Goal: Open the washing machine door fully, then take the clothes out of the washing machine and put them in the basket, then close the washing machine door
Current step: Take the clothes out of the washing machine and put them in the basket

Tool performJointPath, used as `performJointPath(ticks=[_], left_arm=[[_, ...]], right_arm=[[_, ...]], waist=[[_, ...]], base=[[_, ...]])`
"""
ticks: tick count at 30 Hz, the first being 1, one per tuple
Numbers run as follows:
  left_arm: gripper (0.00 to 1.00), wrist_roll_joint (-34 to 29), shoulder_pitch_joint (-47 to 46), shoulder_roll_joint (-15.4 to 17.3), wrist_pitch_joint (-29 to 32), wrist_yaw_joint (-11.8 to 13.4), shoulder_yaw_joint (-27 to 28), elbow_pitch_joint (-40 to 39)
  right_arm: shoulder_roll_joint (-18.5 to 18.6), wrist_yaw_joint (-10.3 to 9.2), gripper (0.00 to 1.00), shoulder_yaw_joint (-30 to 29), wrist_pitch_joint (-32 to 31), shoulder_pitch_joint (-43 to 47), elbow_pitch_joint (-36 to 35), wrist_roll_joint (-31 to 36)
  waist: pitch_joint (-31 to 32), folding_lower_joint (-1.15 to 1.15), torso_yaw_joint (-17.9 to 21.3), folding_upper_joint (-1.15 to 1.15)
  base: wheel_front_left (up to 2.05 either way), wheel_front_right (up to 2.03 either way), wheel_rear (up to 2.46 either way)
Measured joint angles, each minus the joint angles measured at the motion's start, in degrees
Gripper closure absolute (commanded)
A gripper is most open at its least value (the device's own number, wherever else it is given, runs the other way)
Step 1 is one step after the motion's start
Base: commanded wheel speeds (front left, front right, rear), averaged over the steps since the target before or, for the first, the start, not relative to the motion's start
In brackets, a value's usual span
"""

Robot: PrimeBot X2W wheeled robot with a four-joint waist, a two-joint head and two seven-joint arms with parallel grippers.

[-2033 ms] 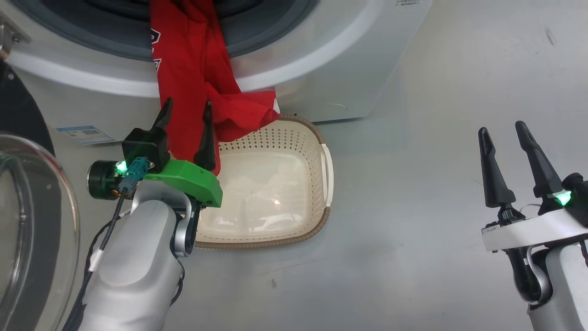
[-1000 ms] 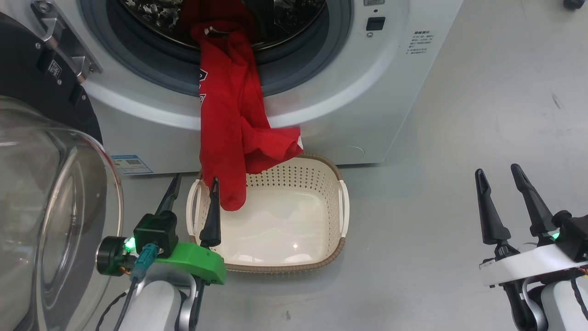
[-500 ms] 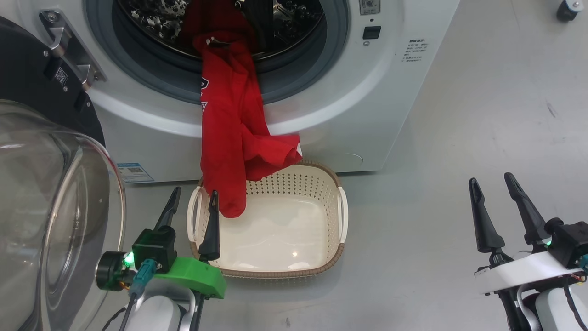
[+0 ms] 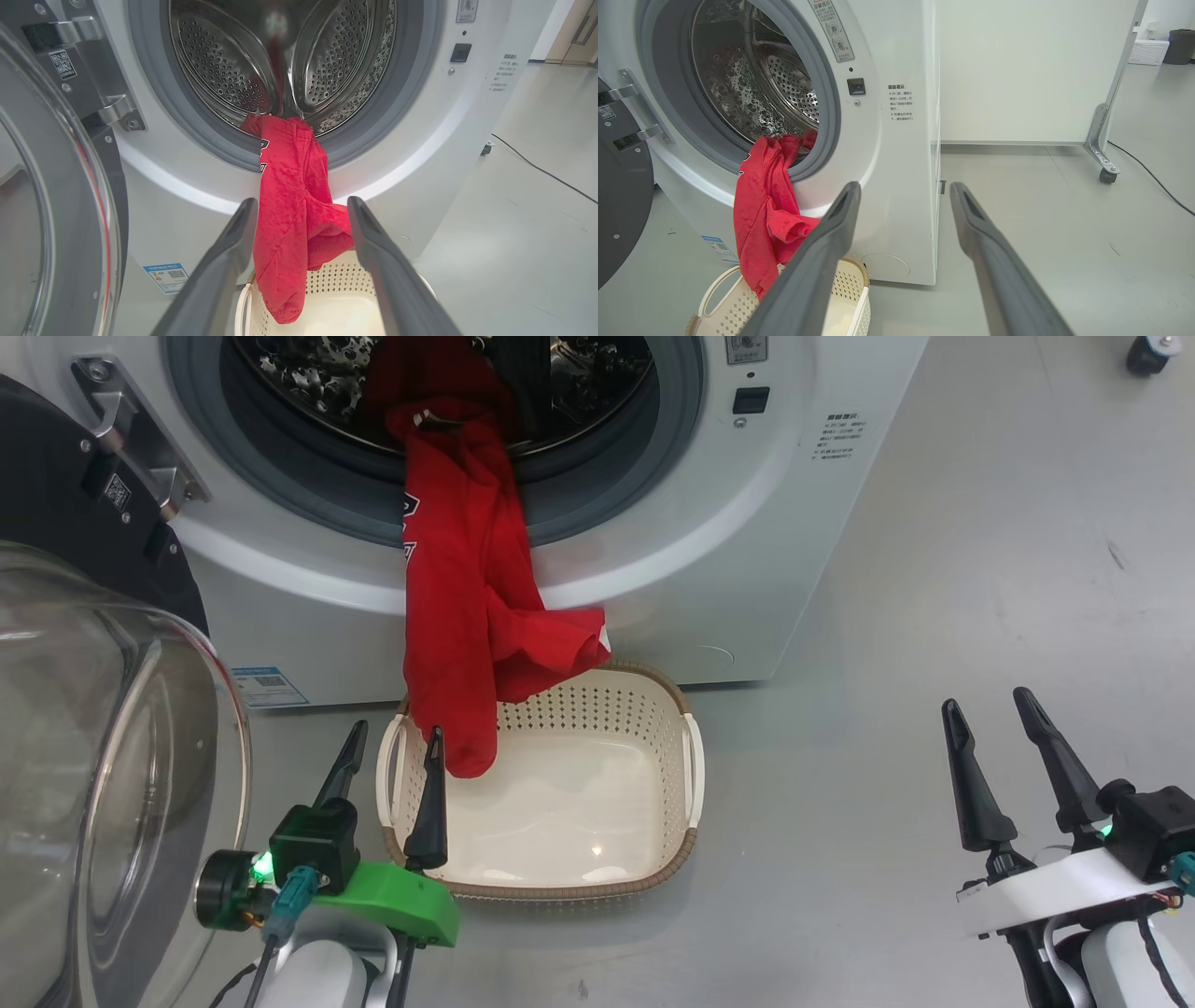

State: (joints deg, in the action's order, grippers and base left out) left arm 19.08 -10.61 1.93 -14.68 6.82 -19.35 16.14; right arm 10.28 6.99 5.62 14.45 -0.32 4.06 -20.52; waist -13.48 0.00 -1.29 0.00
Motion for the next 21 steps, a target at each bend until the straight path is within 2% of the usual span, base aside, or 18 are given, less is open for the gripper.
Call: performJointPath(ticks=[13,21], left_arm=[[0.0,1.0,-0.6,0.1,3.2,0.0,-1.6,2.7],[0.0,1.4,-5.3,0.1,6.4,0.0,-1.2,7.5]], right_arm=[[-0.3,0.0,0.0,2.0,0.0,-0.2,-0.6,0.0],[-0.2,0.0,0.0,2.4,0.0,-0.5,-1.0,-0.1]], waist=[[-1.2,0.0,1.4,0.0],[-3.3,0.0,3.2,0.0]], base=[[0.0,0.0,0.0],[0.0,0.0,0.0]])
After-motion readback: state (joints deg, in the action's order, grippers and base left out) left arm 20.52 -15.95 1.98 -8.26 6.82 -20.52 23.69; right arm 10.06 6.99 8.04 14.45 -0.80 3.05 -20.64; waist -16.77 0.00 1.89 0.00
